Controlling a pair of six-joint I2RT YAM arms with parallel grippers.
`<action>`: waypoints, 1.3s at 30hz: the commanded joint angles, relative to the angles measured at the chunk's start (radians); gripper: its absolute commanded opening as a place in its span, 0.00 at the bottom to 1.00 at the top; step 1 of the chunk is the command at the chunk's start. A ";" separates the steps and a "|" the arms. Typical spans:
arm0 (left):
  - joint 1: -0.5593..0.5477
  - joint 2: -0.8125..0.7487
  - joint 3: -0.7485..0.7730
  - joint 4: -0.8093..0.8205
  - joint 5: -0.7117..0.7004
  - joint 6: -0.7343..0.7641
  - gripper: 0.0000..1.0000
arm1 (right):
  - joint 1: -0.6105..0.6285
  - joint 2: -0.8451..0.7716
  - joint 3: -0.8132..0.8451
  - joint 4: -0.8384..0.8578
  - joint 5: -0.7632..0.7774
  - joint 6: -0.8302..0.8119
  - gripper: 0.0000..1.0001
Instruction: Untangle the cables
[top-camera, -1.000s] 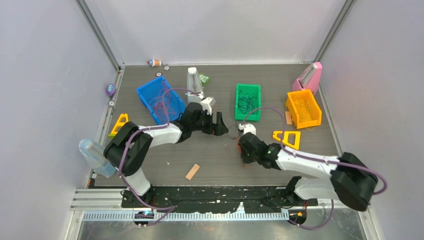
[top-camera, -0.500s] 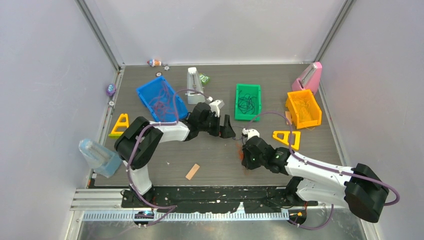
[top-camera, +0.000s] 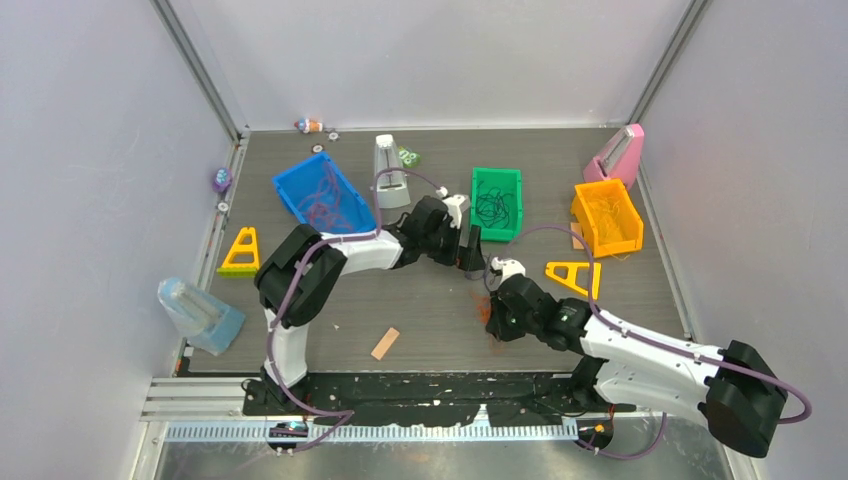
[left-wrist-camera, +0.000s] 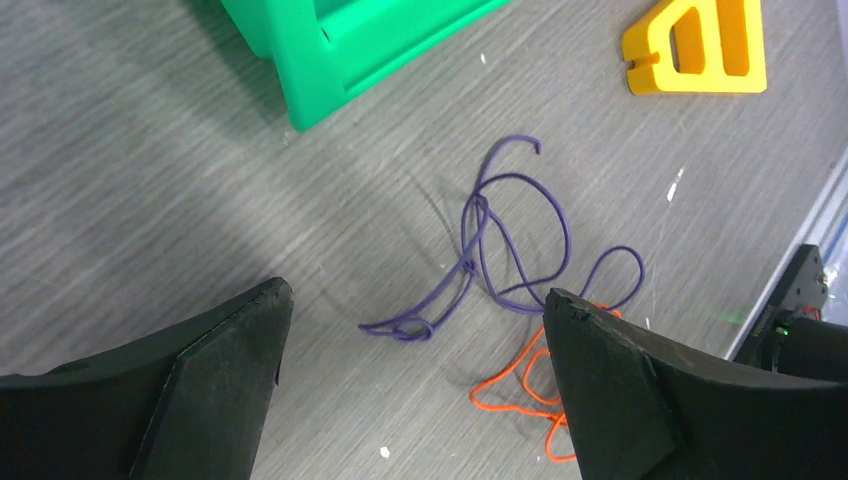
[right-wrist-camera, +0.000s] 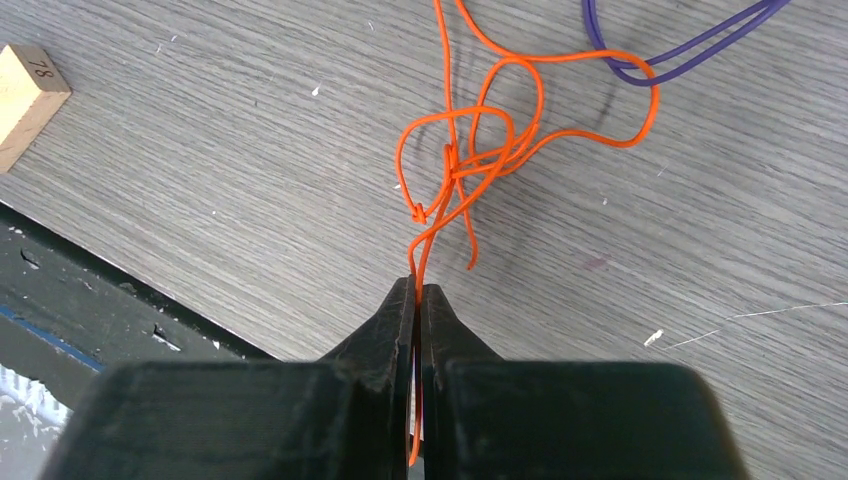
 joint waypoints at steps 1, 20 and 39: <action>-0.014 0.027 0.081 -0.096 -0.058 0.036 0.98 | 0.006 -0.029 -0.005 0.005 -0.015 0.030 0.05; -0.061 -0.032 0.037 -0.018 -0.067 0.050 0.95 | 0.006 -0.062 -0.040 0.031 -0.024 0.060 0.05; -0.005 0.061 0.050 0.085 0.135 -0.052 1.00 | 0.005 -0.068 -0.053 0.046 -0.035 0.062 0.05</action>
